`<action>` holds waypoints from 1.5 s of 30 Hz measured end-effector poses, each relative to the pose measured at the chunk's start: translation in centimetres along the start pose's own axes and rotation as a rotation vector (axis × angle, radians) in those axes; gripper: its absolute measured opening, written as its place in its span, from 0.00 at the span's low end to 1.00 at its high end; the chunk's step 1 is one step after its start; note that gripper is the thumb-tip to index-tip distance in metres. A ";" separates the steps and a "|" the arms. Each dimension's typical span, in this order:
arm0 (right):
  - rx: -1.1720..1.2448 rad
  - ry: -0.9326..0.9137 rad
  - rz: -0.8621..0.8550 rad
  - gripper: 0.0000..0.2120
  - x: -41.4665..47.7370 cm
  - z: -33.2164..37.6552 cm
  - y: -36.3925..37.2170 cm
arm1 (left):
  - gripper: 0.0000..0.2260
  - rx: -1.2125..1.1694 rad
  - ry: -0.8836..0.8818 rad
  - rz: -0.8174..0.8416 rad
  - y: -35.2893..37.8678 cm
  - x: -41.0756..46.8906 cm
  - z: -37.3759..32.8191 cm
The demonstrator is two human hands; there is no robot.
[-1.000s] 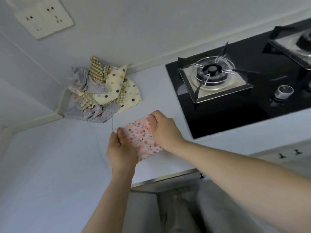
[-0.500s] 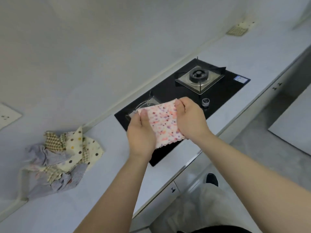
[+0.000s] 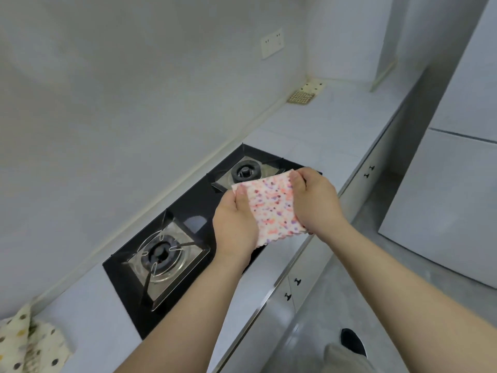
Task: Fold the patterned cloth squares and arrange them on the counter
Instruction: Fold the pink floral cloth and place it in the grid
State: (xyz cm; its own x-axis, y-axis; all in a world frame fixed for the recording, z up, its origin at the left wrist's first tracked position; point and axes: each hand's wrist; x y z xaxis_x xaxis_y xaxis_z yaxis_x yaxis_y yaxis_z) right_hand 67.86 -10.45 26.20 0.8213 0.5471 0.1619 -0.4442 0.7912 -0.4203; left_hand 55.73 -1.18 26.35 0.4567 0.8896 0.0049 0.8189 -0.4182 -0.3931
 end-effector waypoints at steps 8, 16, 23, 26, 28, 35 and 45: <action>-0.049 0.083 0.039 0.11 12.6 -8.3 -9.6 | 0.16 -0.039 -0.107 0.056 16.4 5.7 -5.6; -0.156 0.232 0.179 0.22 22.2 -14.7 -15.3 | 0.11 0.009 -0.254 0.095 27.0 11.0 -9.0; -0.010 0.451 0.231 0.18 30.7 -19.2 -15.9 | 0.20 -0.067 -0.259 0.224 31.9 18.4 -9.4; 0.038 0.509 0.272 0.23 35.4 -22.0 -15.0 | 0.14 -0.005 -0.228 0.289 34.4 22.8 -8.0; 0.054 0.525 0.315 0.29 38.2 -23.6 -14.5 | 0.12 0.020 -0.245 0.366 36.3 25.8 -7.0; -0.013 0.416 0.375 0.20 47.9 -26.3 -13.1 | 0.16 0.127 -0.302 0.449 41.0 34.2 -6.8; -0.155 0.275 0.489 0.15 63.7 -32.6 -6.4 | 0.23 0.211 -0.373 0.299 48.0 45.4 -4.5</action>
State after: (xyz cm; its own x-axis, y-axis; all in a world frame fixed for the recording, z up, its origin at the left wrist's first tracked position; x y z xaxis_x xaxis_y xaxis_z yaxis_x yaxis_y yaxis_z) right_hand 134.66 10.46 10.11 0.6058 0.7313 -0.3134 -0.7547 0.4035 -0.5173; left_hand 117.36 18.33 11.82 0.4731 0.7583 -0.4485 0.5664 -0.6518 -0.5044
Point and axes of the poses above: each hand's wrist, its own x-axis towards the middle knuckle, its own y-axis out of the palm, z = x × y, and after that the axes turned 5 degrees about -y, right-handed
